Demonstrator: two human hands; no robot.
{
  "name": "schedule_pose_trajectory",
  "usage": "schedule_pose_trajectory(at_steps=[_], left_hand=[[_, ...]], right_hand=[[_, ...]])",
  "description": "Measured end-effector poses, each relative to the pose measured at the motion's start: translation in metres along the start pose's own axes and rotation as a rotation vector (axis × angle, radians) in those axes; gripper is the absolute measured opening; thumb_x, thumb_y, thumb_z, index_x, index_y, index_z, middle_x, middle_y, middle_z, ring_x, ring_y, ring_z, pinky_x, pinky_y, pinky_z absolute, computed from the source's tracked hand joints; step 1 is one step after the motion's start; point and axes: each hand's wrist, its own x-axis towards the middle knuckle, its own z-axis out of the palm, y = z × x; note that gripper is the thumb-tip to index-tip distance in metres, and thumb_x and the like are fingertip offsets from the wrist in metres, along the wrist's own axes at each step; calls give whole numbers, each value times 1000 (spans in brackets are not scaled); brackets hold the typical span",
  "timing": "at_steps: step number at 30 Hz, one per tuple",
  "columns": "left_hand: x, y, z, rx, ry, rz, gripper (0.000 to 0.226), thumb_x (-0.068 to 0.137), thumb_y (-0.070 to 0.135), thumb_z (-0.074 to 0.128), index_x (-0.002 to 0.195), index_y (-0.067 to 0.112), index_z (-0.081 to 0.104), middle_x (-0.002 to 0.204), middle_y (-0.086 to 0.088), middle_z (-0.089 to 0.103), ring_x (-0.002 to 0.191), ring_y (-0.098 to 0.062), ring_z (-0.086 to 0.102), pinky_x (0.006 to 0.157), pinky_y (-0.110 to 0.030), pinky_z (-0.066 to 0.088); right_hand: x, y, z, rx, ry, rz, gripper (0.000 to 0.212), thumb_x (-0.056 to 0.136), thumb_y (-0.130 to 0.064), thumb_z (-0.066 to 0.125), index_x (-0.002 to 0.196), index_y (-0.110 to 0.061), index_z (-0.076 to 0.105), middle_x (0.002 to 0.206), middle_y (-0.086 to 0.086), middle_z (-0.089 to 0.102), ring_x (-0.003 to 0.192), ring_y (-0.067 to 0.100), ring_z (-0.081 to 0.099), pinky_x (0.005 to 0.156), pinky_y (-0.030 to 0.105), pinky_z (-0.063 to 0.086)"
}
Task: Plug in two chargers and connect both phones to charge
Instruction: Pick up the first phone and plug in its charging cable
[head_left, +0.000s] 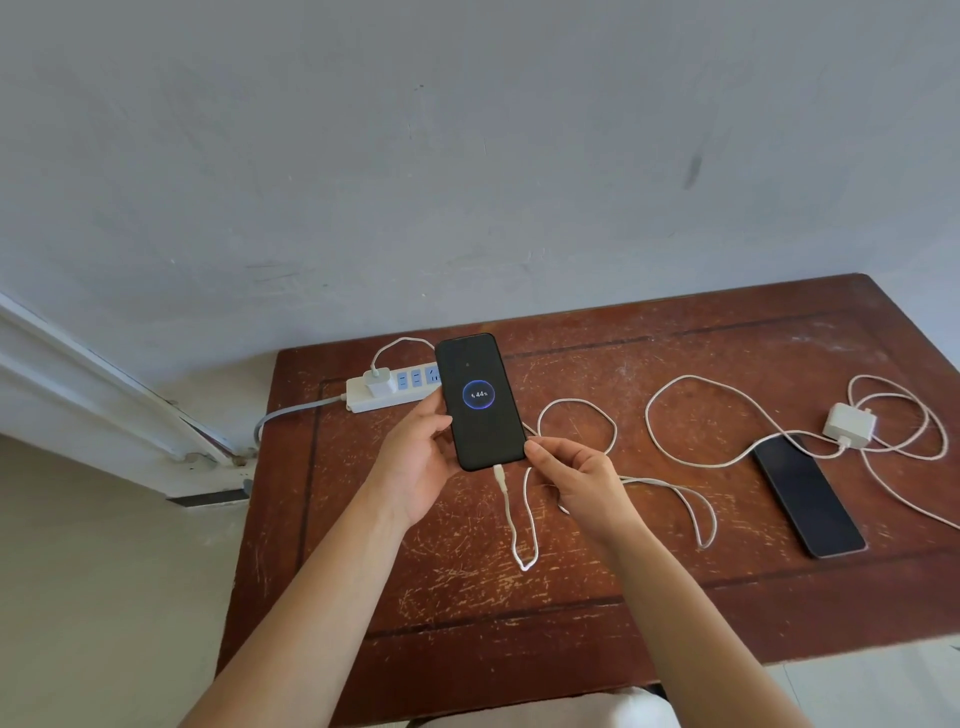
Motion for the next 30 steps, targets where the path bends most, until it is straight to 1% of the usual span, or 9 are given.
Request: schedule_pose_trajectory(at_steps=[3,6,9,13,16,18,24,28,30], left_hand=[[1,-5,-12,62,34,13,46,102,6,42,136,30,61,126,0,72,108,-20,71,73,-34,59],[3,-15,-26,100,148,-7,42,102,4,46,132,25,64,120,-2,75,107,-23,72,76,-37,57],[4,-31,-43,134,257,-71,39,102,2,48,124,25,69,112,3,77,100,-18,74,73,-36,59],[4,-52,-69,225,342,-148,39,101,1,49,125,26,68,113,8,76,98,-12,74,70,-32,57],[5,-66,-90,322,392,-195,40,102,3,50,130,26,65,119,8,74,107,-17,69,90,-44,57],[8,-72,-101,349,426,-223,41,101,2,50,133,24,63,118,8,73,109,-18,67,98,-49,54],[21,-79,-125,301,468,-282,44,101,-4,45,133,20,62,106,9,72,102,-17,68,88,-42,57],[27,-75,-133,354,459,-273,45,100,-4,45,137,18,59,110,4,70,99,-14,67,71,-31,54],[29,-73,-135,396,442,-265,48,100,-4,43,140,18,56,121,-3,68,102,-15,65,70,-28,53]], right_hand=[[6,10,6,20,2,13,13,95,-24,69,98,-20,81,70,-9,72,57,1,58,56,12,48],[13,28,15,15,14,79,13,93,-25,71,100,-20,81,74,-4,73,61,4,59,60,17,50],[21,53,26,-11,44,161,11,92,-22,73,100,-20,80,74,0,73,66,8,61,69,25,53],[25,88,42,-87,66,241,17,95,-16,69,109,-10,77,71,2,73,65,9,64,64,21,55],[25,107,55,-147,25,308,23,97,-12,62,118,-10,72,77,1,74,70,8,66,64,20,54],[25,115,64,-180,-16,334,29,98,-8,59,125,-12,66,86,2,73,73,7,66,66,21,55],[34,123,83,-253,-75,373,49,93,8,50,135,-16,59,112,12,71,81,13,59,70,27,50],[42,125,91,-350,-98,364,53,92,9,49,138,-18,57,96,-4,66,71,11,55,61,23,46],[46,127,95,-384,-101,364,54,92,9,47,137,-18,57,92,-8,63,67,10,54,59,23,45]])
